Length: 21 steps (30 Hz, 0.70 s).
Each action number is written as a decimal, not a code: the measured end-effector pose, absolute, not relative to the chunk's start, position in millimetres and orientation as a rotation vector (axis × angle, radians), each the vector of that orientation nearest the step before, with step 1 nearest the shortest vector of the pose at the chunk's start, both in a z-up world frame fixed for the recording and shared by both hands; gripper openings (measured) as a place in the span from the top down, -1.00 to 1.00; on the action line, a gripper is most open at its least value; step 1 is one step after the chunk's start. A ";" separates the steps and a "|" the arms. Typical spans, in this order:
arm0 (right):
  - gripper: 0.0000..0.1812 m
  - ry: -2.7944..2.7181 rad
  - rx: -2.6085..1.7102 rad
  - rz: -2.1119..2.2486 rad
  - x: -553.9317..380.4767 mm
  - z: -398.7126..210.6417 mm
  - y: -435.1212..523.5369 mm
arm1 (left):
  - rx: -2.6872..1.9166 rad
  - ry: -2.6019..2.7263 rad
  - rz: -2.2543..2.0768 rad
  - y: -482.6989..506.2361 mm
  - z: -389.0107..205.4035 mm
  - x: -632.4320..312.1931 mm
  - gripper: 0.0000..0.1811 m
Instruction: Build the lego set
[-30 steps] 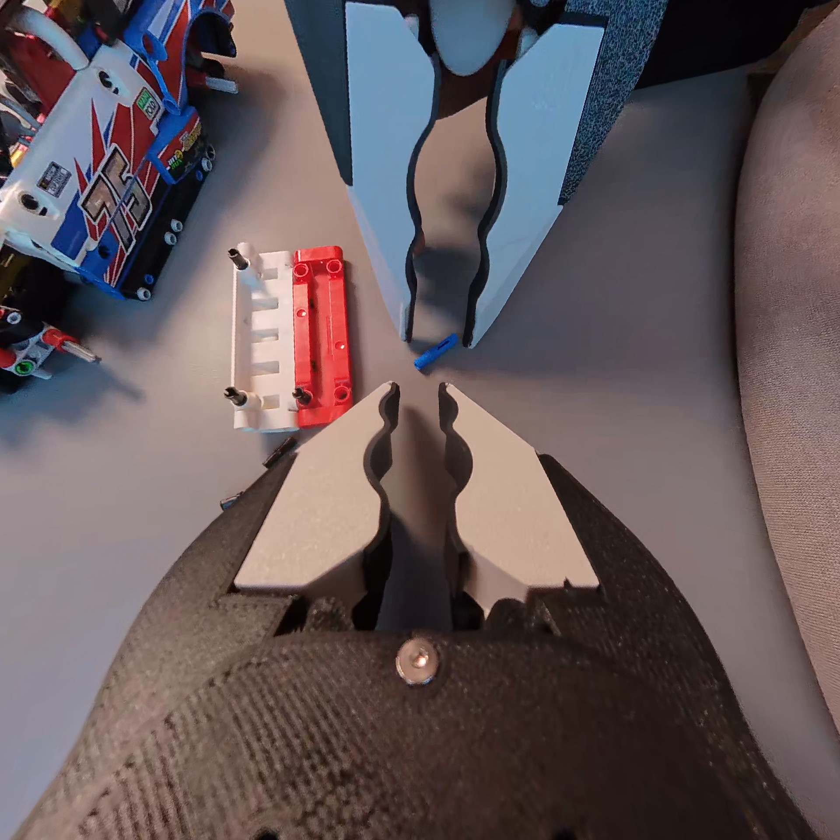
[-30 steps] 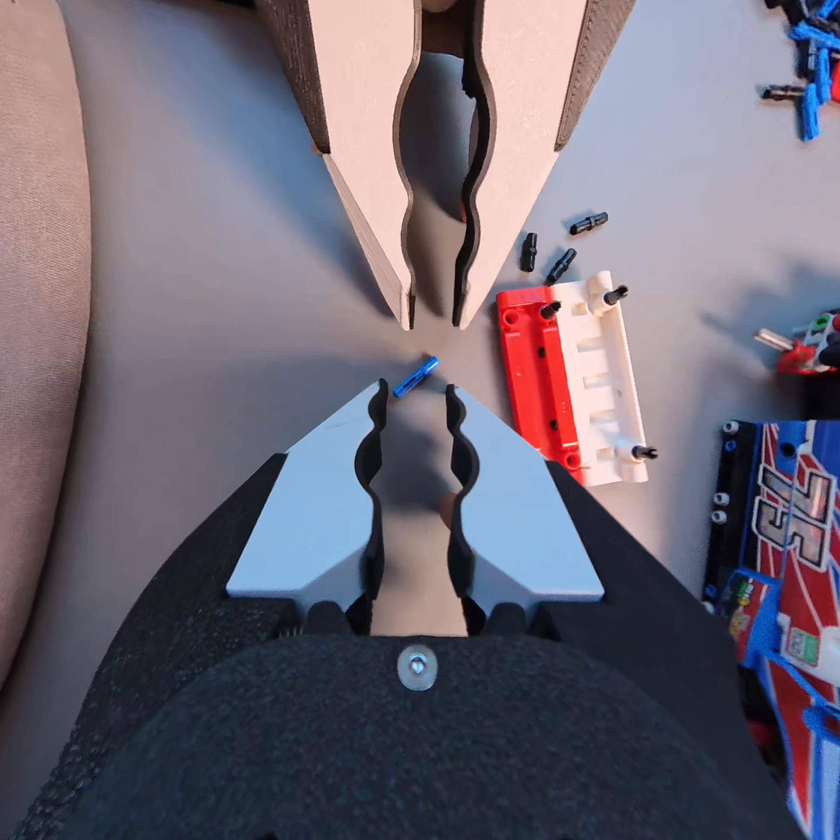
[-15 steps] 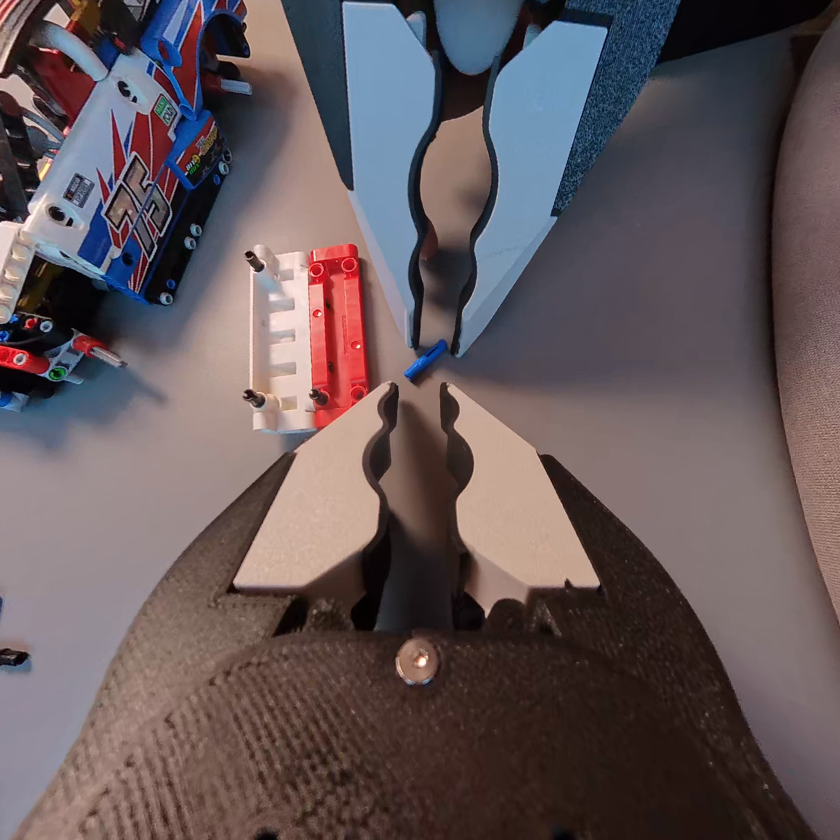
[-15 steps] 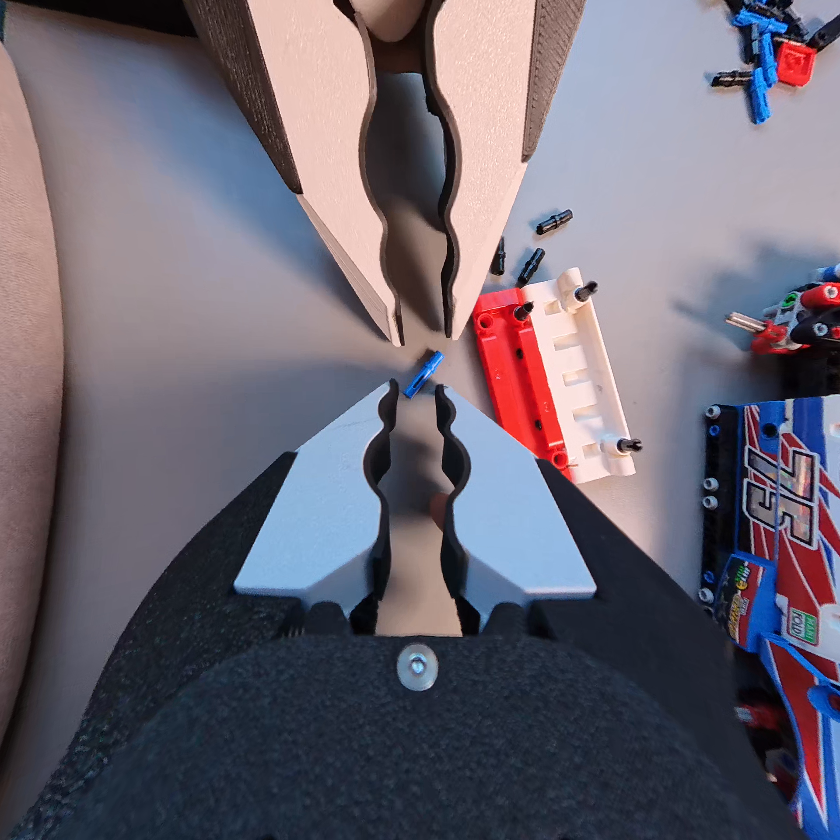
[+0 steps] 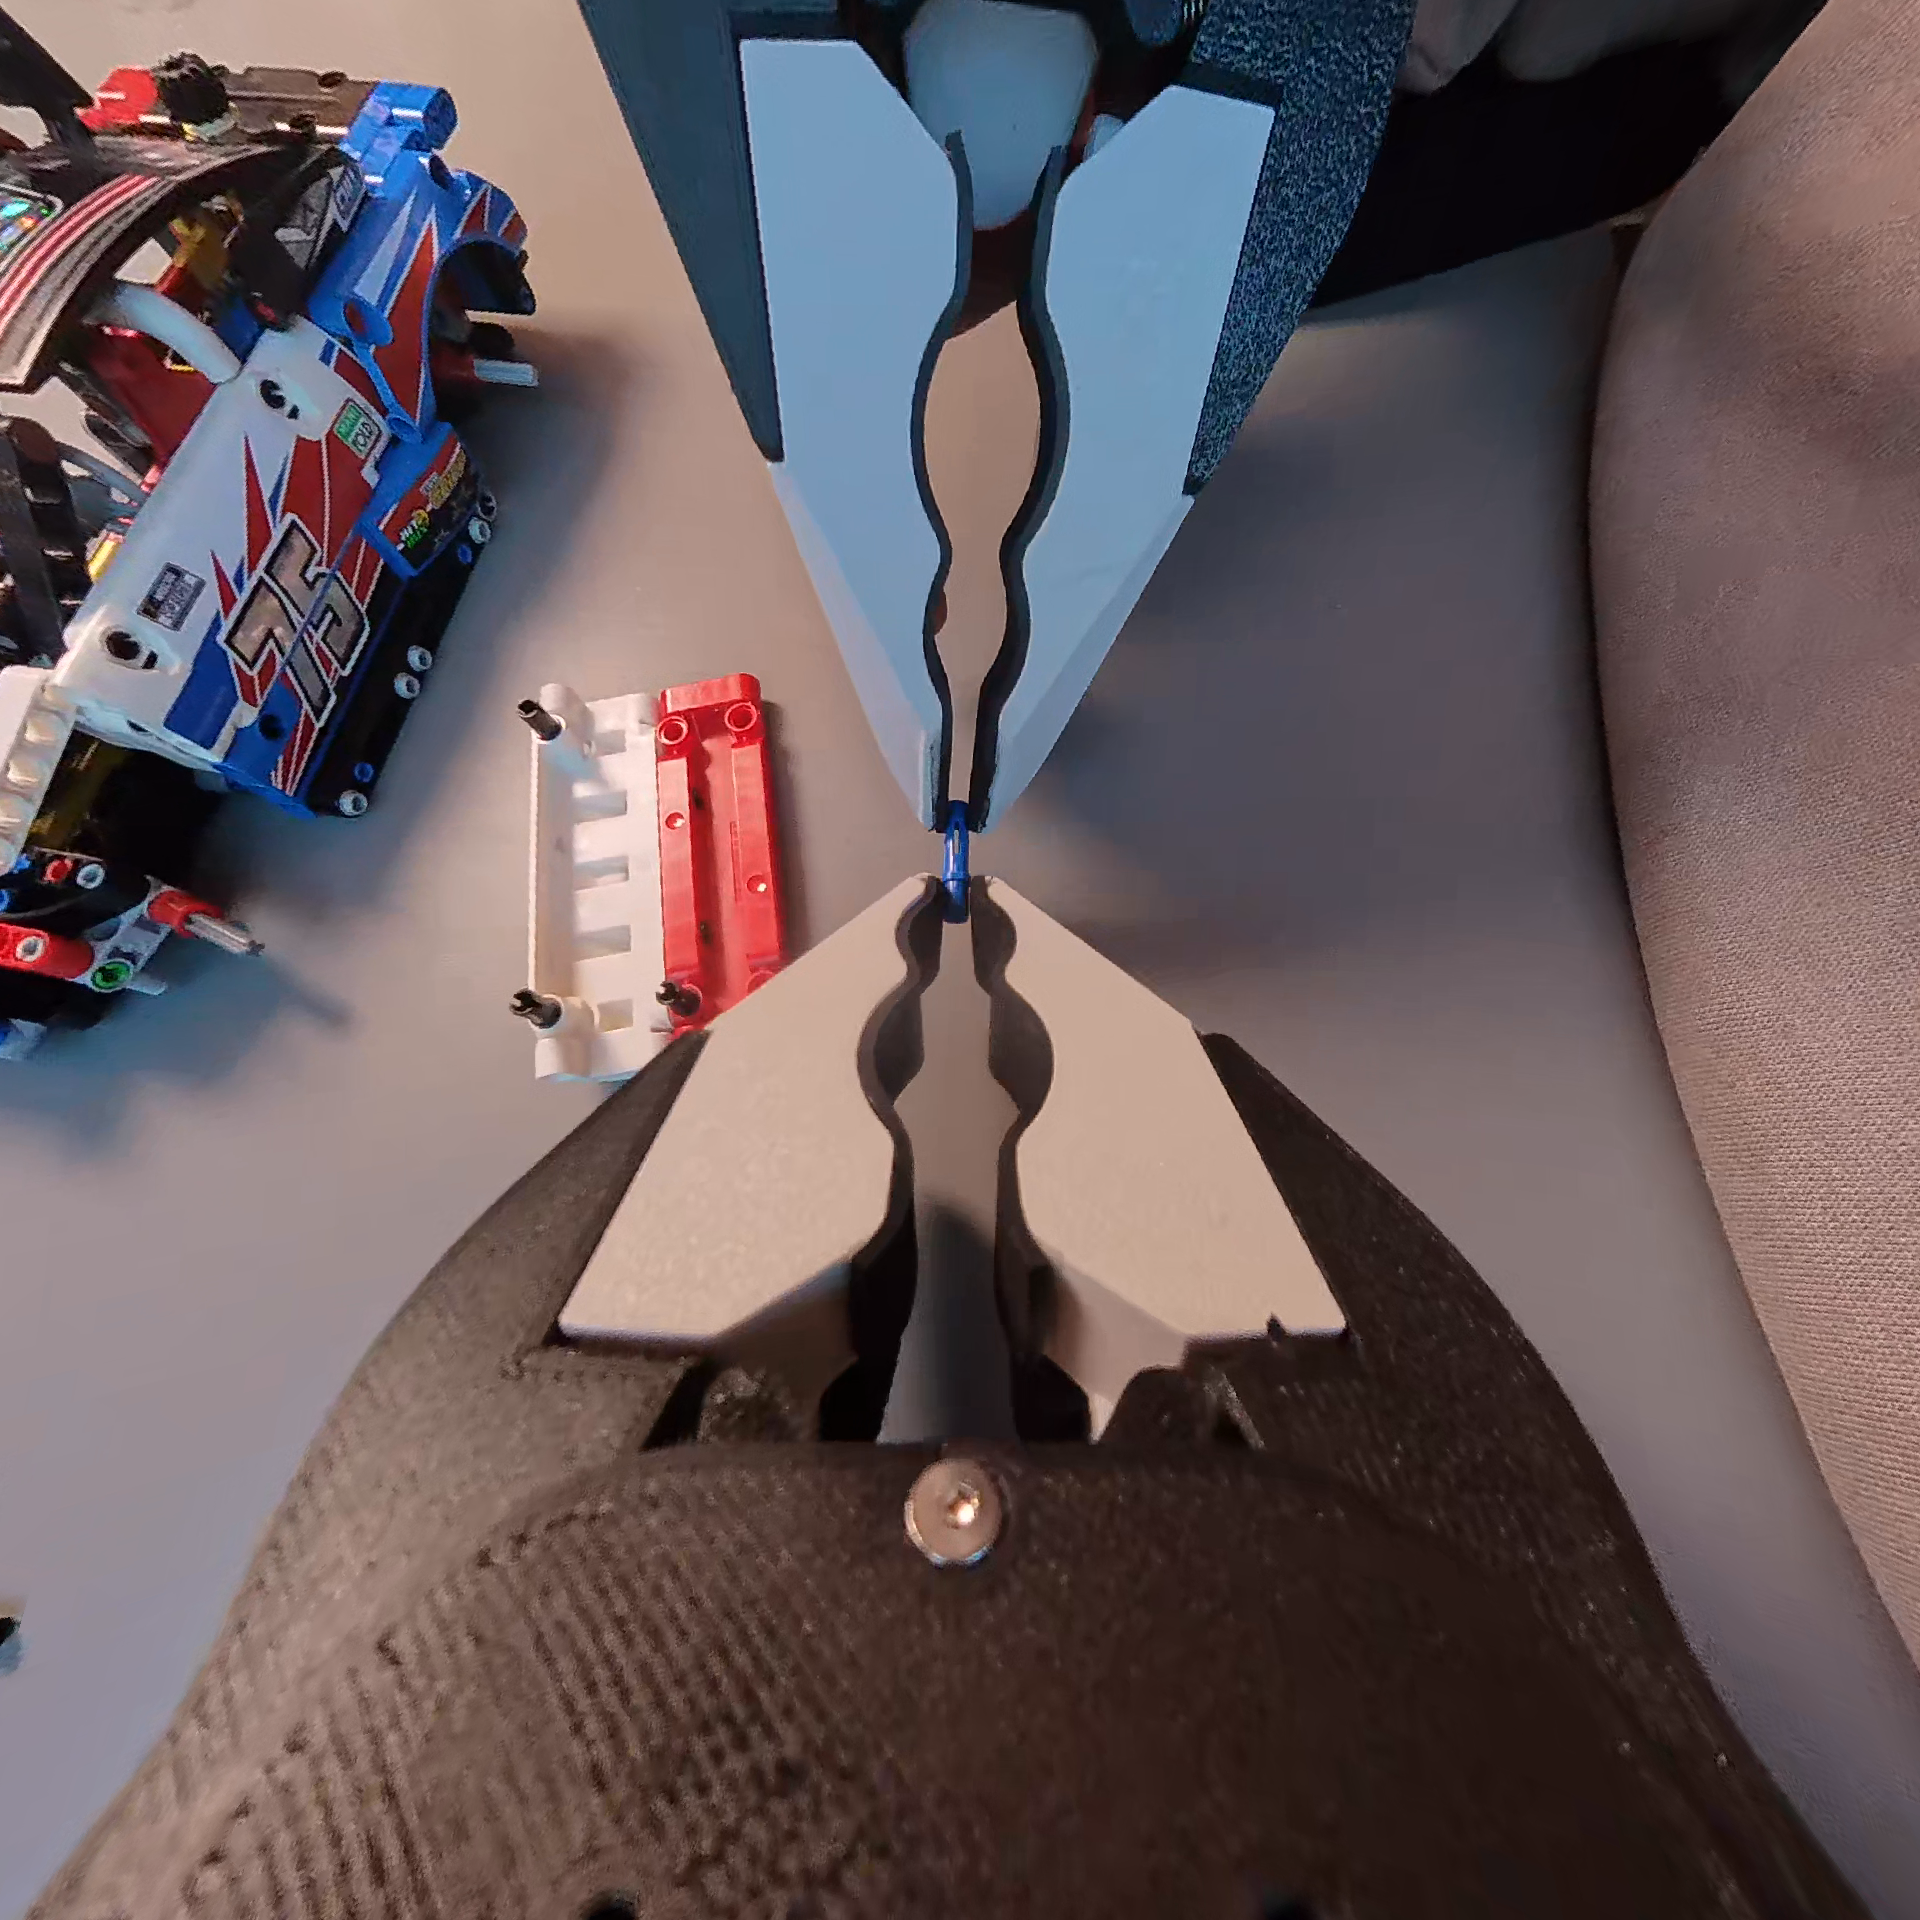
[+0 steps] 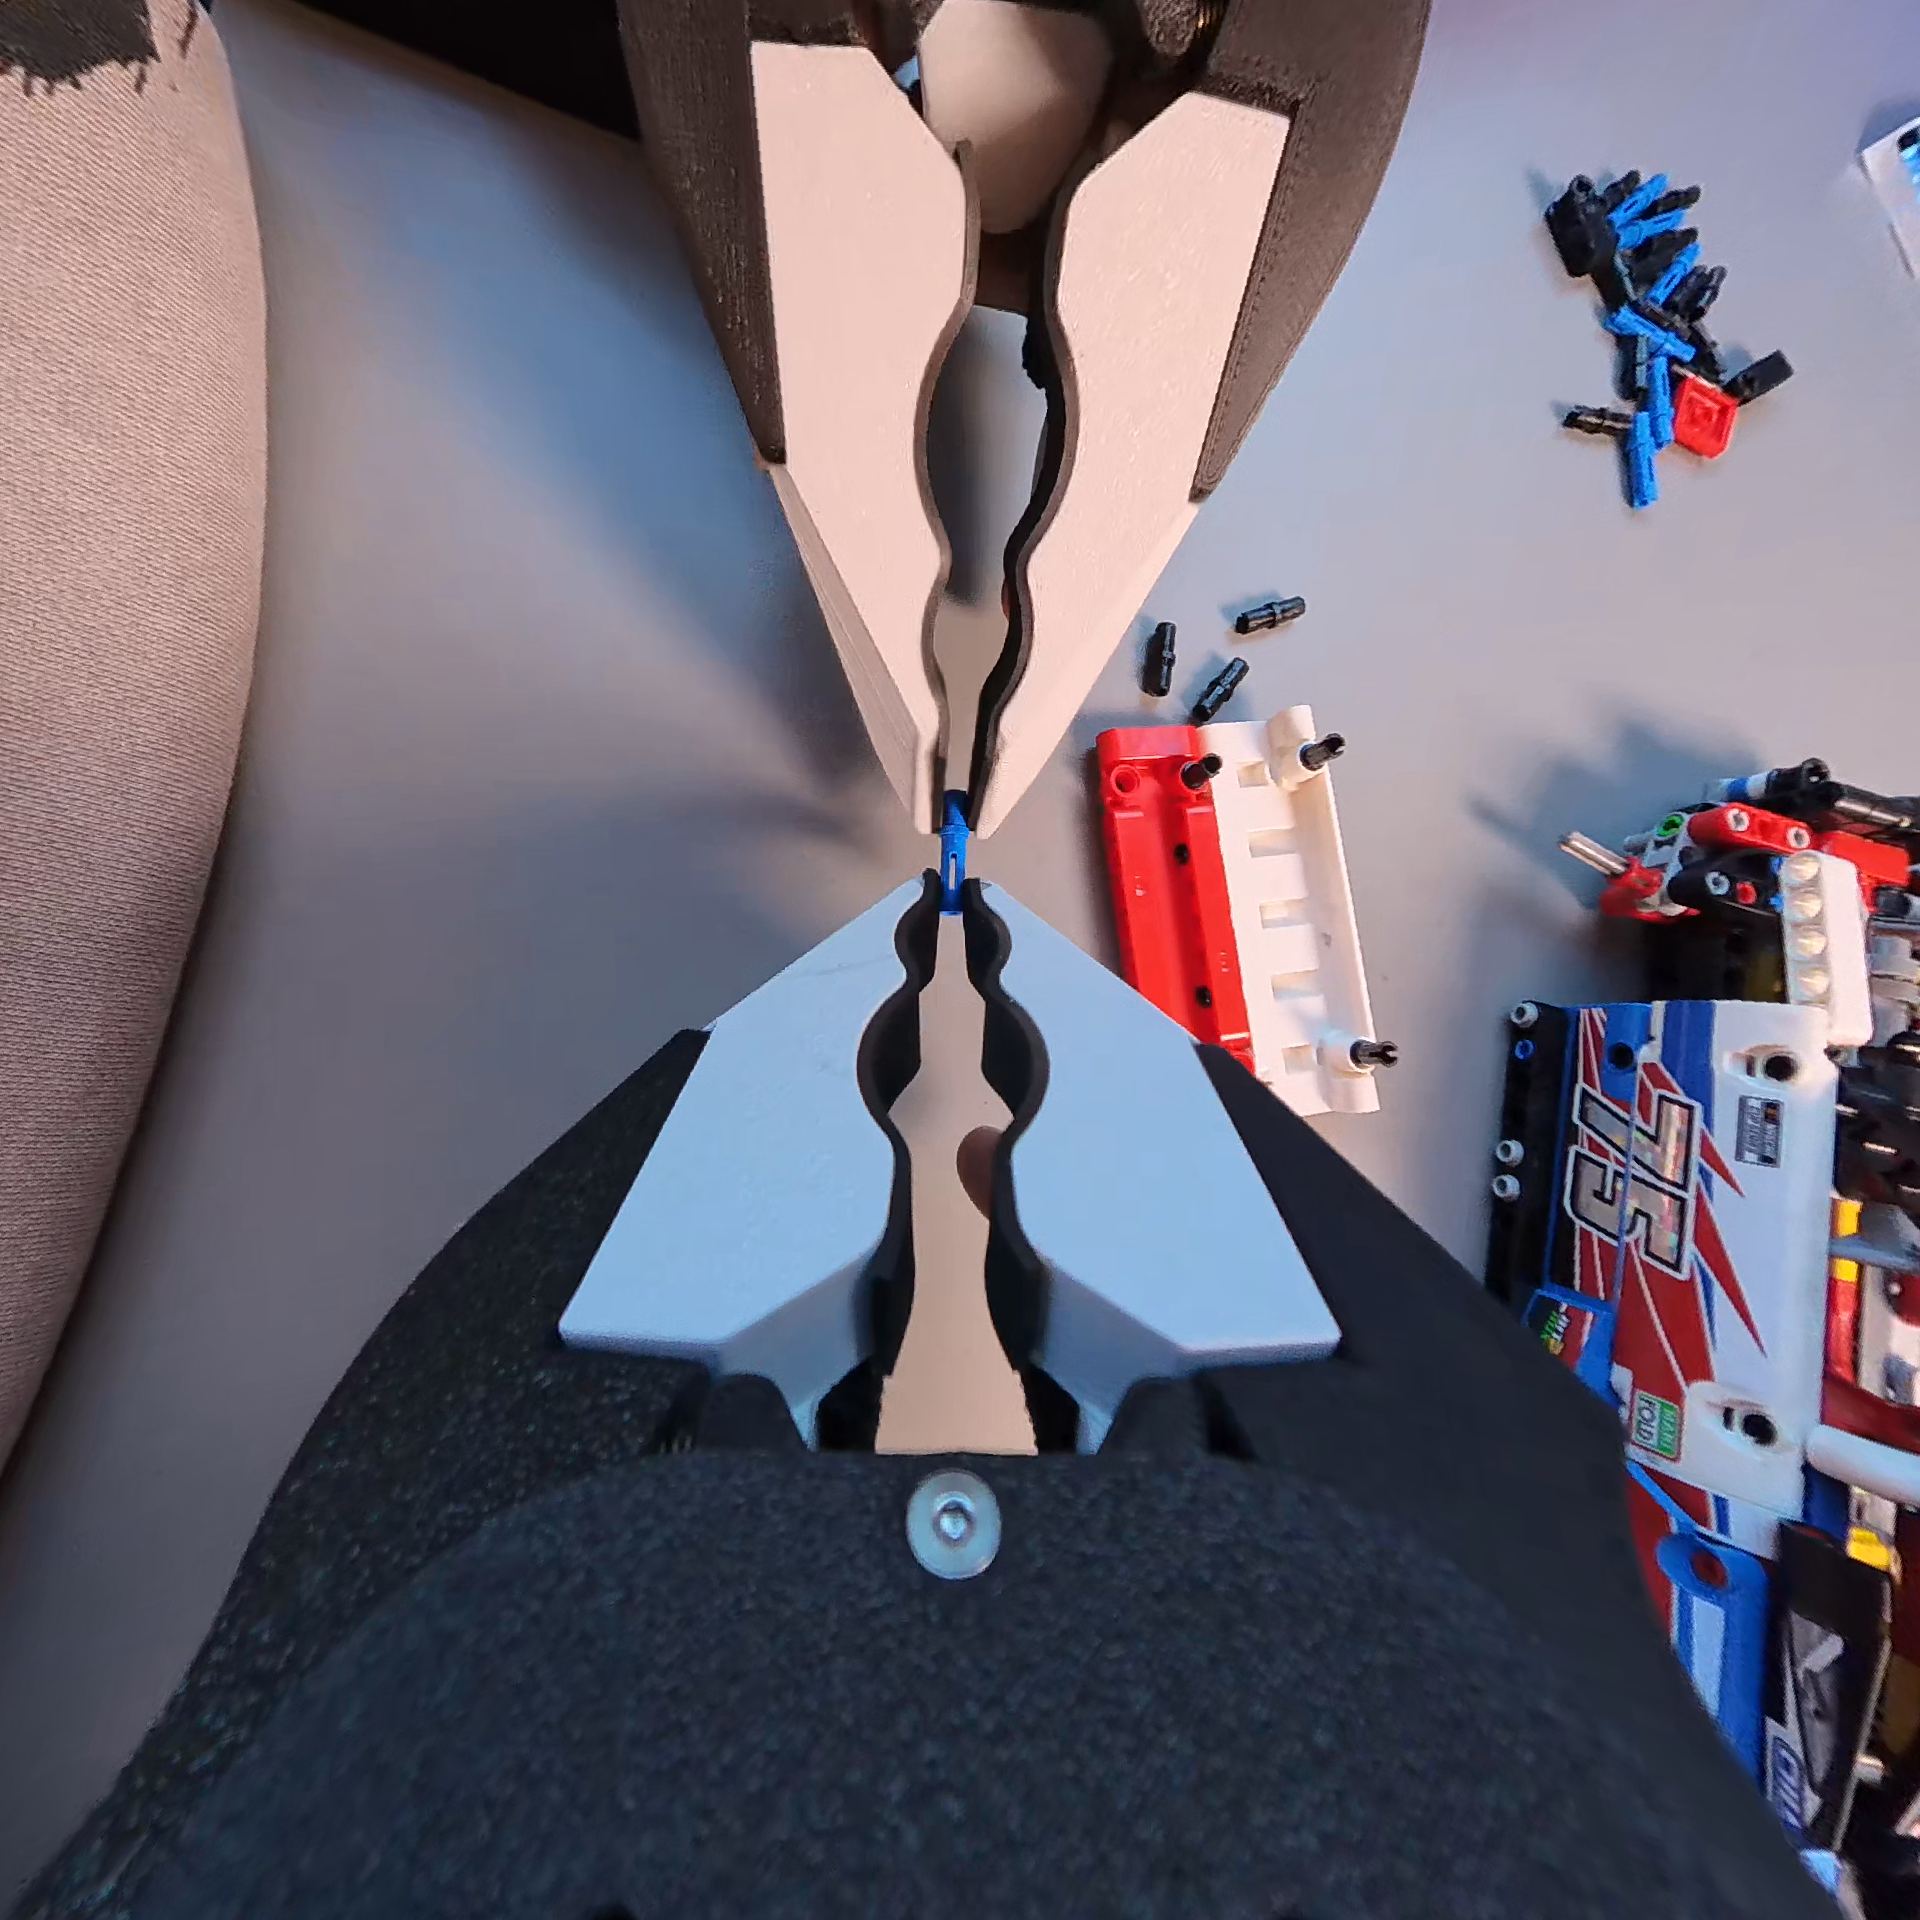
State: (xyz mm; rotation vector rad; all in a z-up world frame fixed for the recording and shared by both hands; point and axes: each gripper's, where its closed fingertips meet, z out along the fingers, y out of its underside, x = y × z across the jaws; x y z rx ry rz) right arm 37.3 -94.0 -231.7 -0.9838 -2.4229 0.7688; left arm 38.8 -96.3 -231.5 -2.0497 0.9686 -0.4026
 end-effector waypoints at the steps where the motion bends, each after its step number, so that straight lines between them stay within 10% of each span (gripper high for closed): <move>1: 0.98 -2.411 -0.973 0.779 36.8 -229.9 -93.9 | -2.045 0.965 -0.403 -96.0 -230.2 38.3 0.97; 21: 0.98 -2.090 -0.798 1.219 40.1 -170.3 -101.1 | -1.815 0.798 -0.652 -96.7 -171.2 50.4 0.98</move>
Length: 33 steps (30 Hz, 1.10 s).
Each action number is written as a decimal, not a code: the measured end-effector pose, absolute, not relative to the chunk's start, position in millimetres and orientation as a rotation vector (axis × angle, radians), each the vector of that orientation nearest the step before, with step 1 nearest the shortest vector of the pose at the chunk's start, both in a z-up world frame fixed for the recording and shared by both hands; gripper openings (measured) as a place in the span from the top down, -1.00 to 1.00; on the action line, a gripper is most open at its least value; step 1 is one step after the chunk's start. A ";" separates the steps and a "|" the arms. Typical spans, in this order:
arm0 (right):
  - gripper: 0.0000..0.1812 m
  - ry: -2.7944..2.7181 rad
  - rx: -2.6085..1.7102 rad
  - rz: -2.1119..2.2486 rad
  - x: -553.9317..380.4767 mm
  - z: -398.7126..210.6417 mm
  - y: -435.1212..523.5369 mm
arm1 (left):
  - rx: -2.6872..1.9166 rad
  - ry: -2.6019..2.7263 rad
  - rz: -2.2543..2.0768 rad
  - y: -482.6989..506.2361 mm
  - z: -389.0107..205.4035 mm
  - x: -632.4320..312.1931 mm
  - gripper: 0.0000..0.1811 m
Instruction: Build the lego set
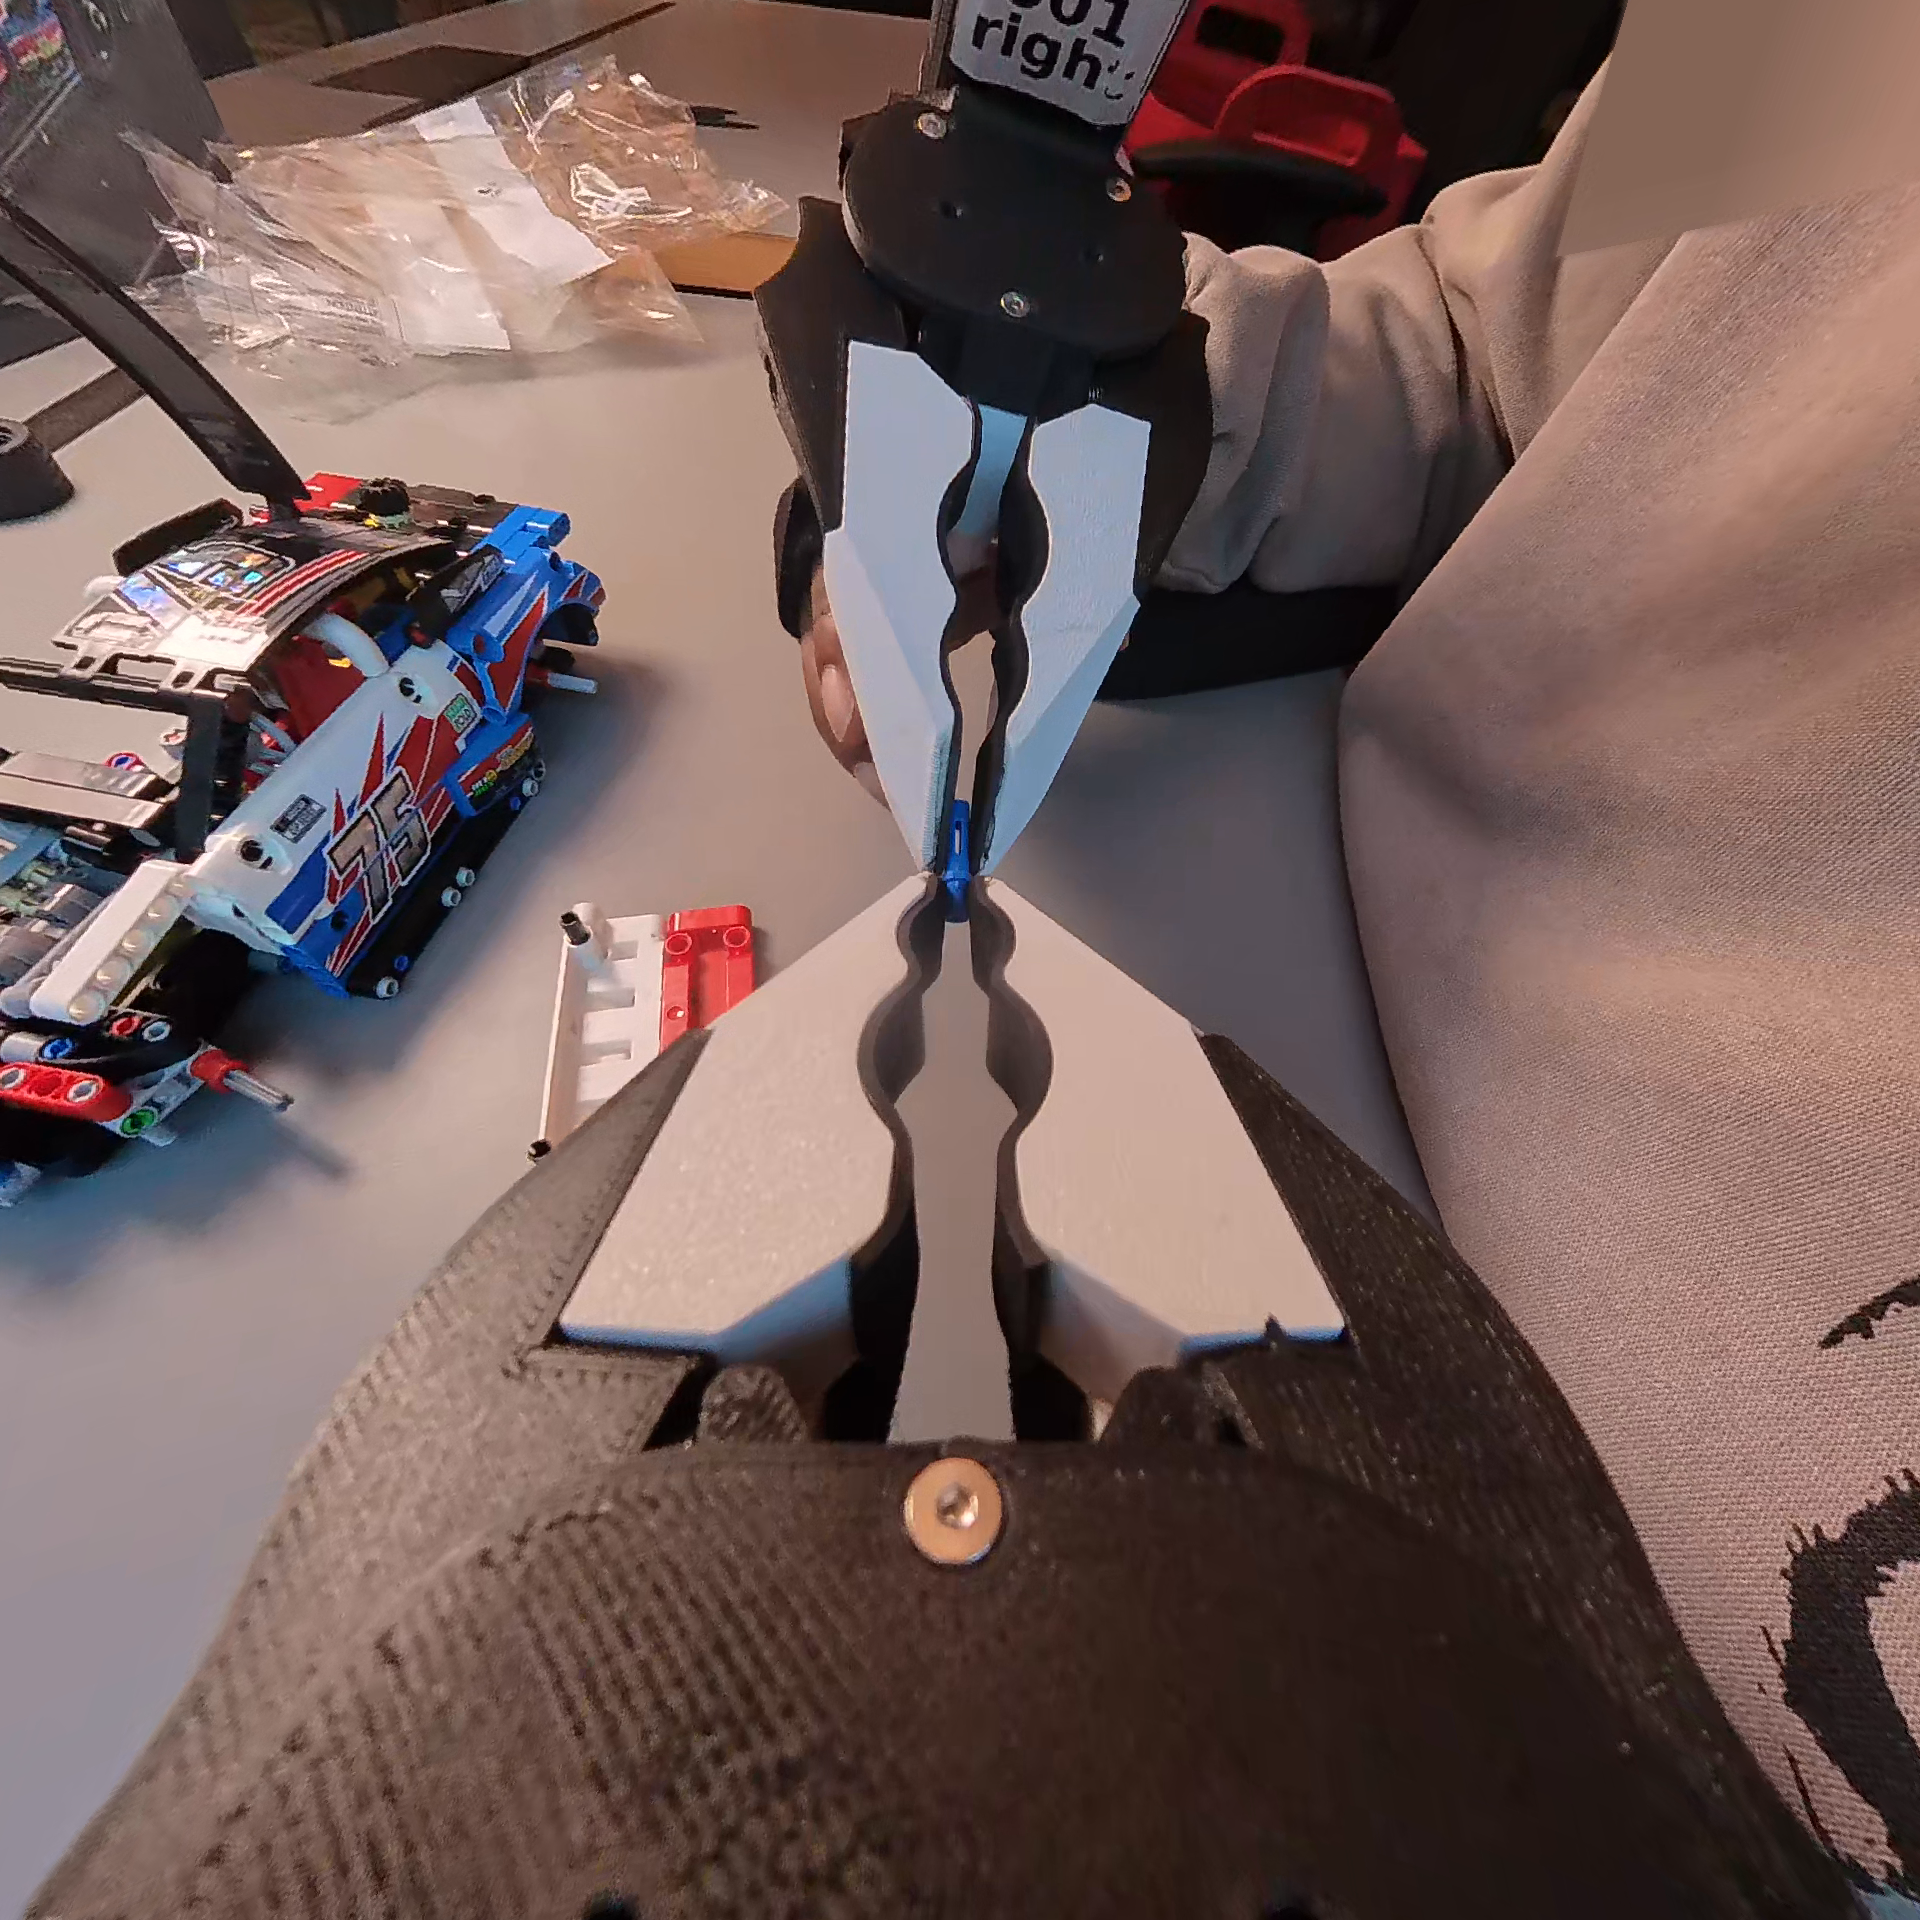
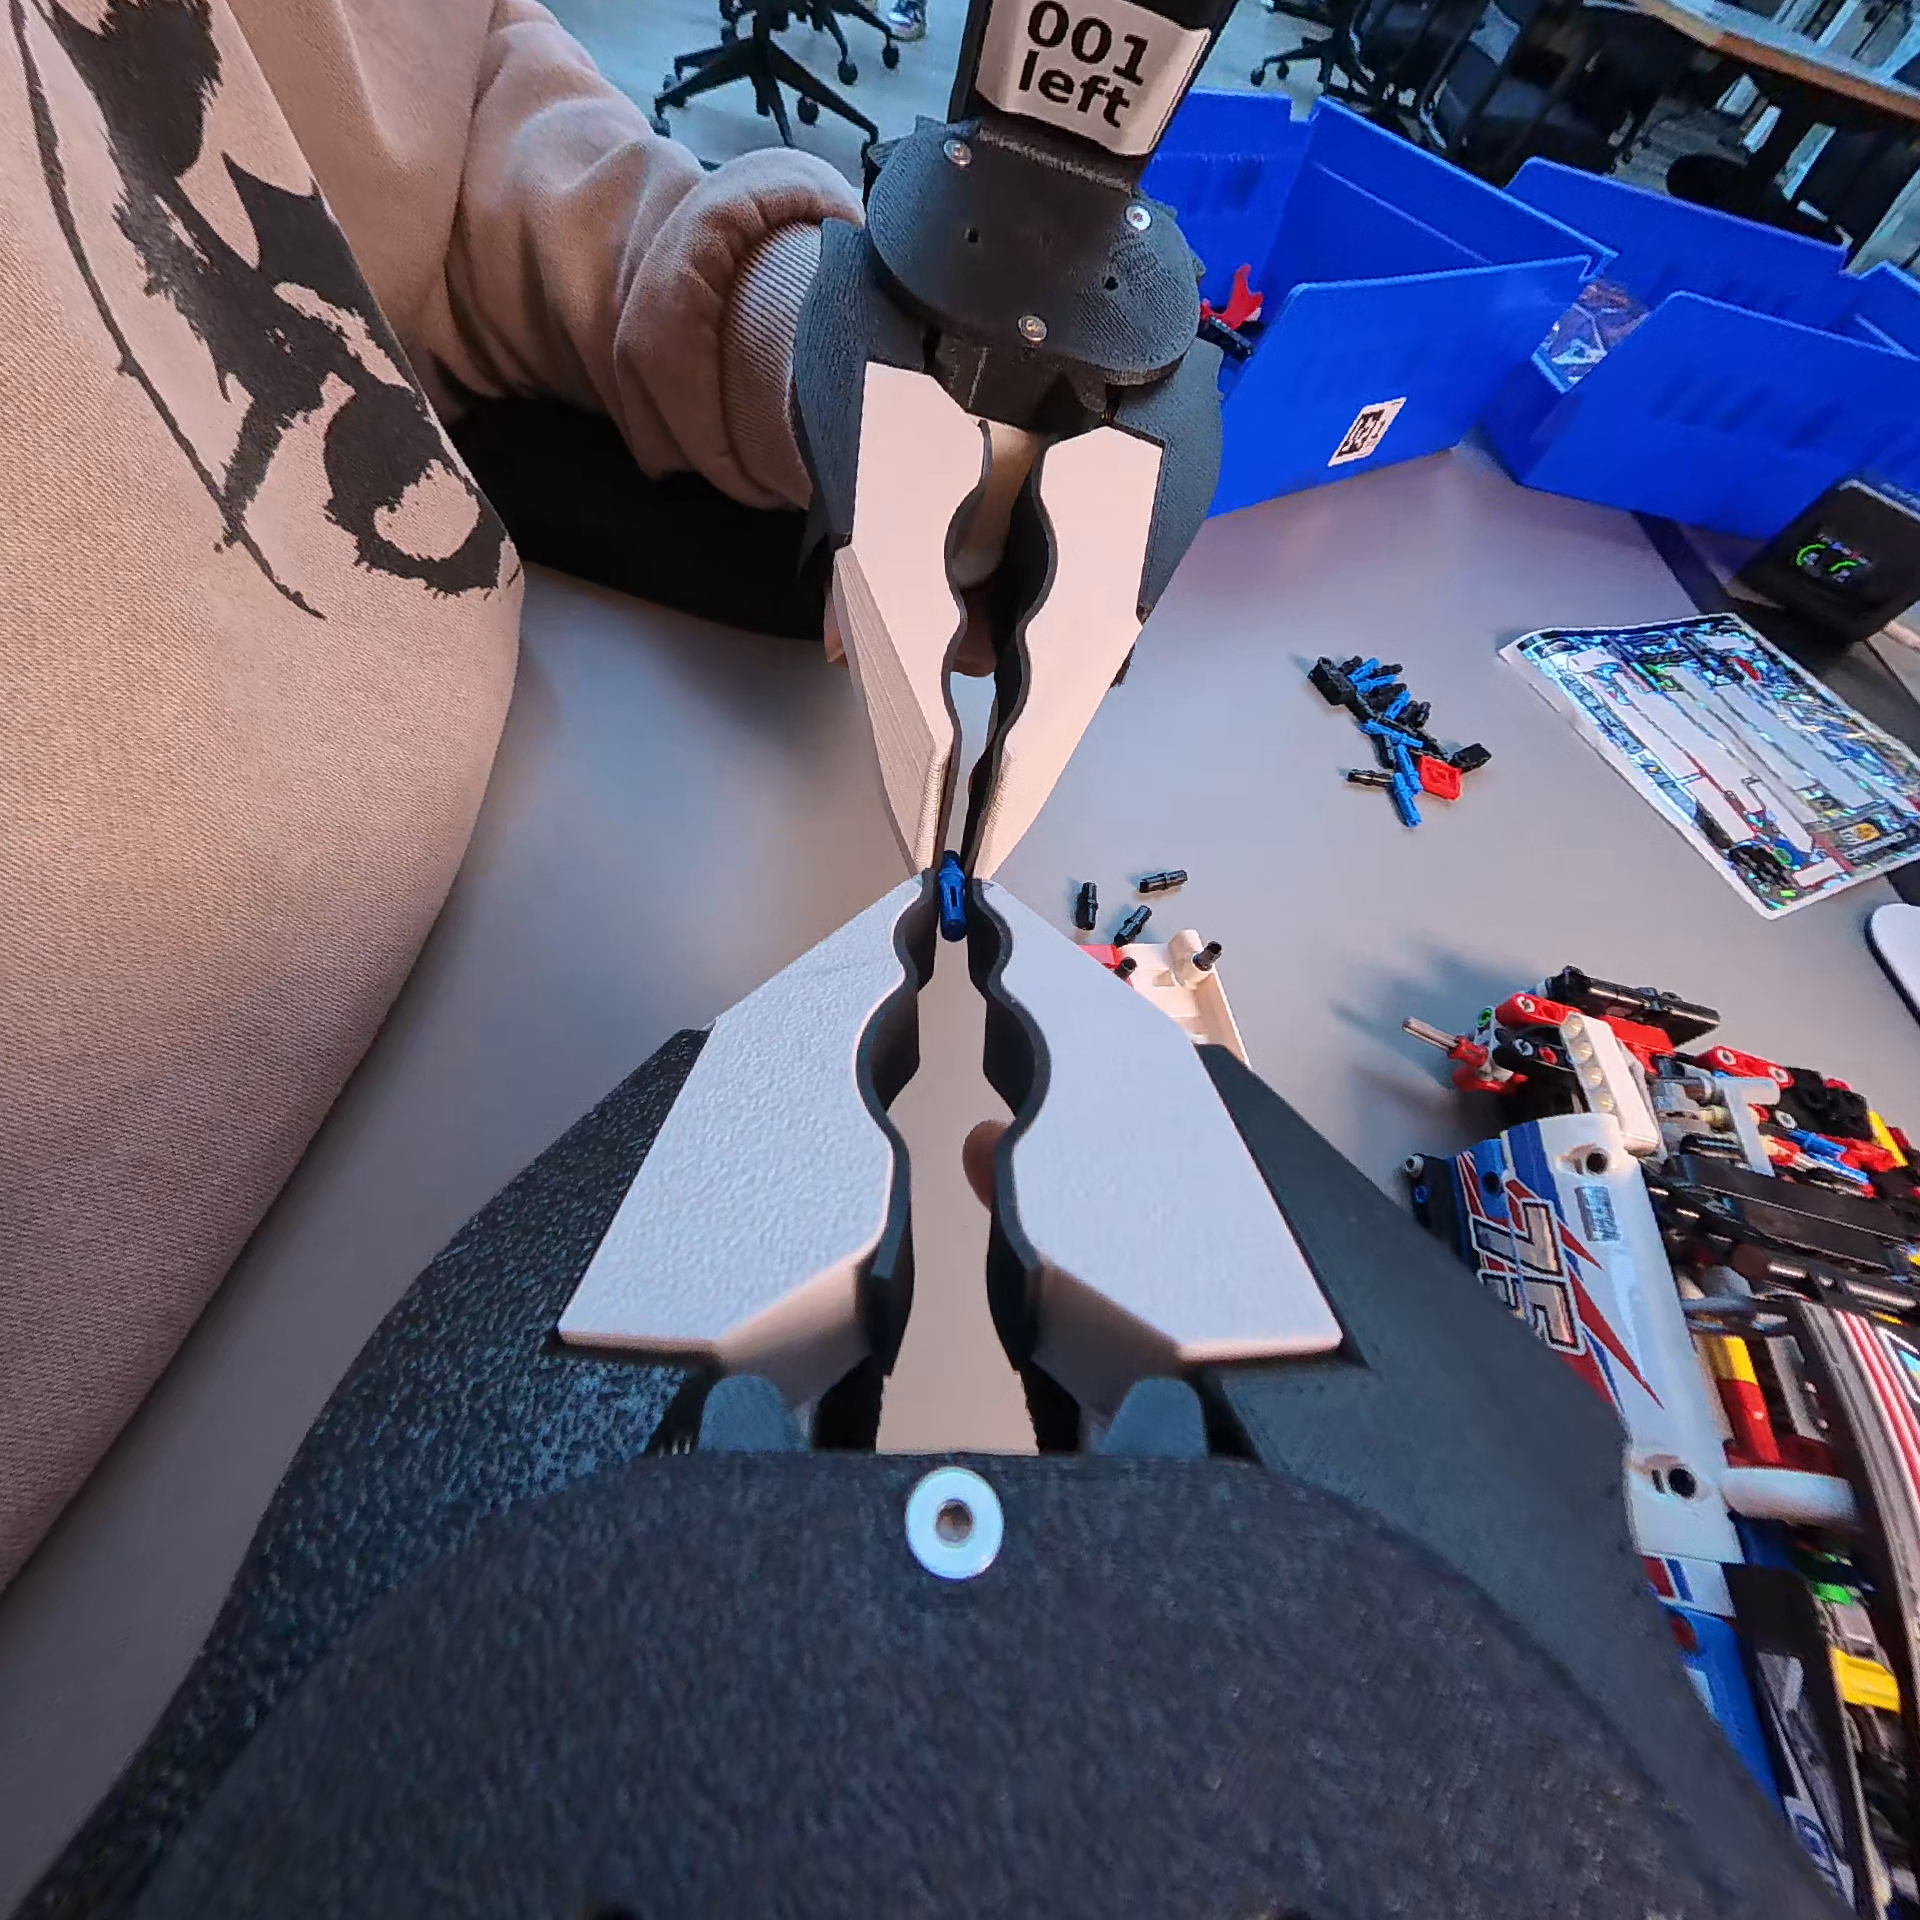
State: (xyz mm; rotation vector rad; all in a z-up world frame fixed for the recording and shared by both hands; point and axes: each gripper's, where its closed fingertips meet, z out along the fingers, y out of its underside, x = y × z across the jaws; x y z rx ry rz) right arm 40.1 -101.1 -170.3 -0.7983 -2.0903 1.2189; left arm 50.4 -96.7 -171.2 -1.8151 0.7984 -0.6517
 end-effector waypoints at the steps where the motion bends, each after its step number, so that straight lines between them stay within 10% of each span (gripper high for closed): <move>1: 0.98 -2.093 -0.802 1.224 40.4 -170.5 -101.1 | -1.814 0.794 -0.655 -96.5 -171.3 50.5 0.98; 12: 0.98 -1.959 -1.058 1.063 57.4 -177.7 -7.6 | -2.219 0.750 -0.335 -41.0 -231.4 0.7 0.21; 33: 0.98 -1.945 -1.033 1.252 60.4 -177.3 -32.5 | -1.829 0.881 -0.627 -53.0 -194.8 34.0 0.46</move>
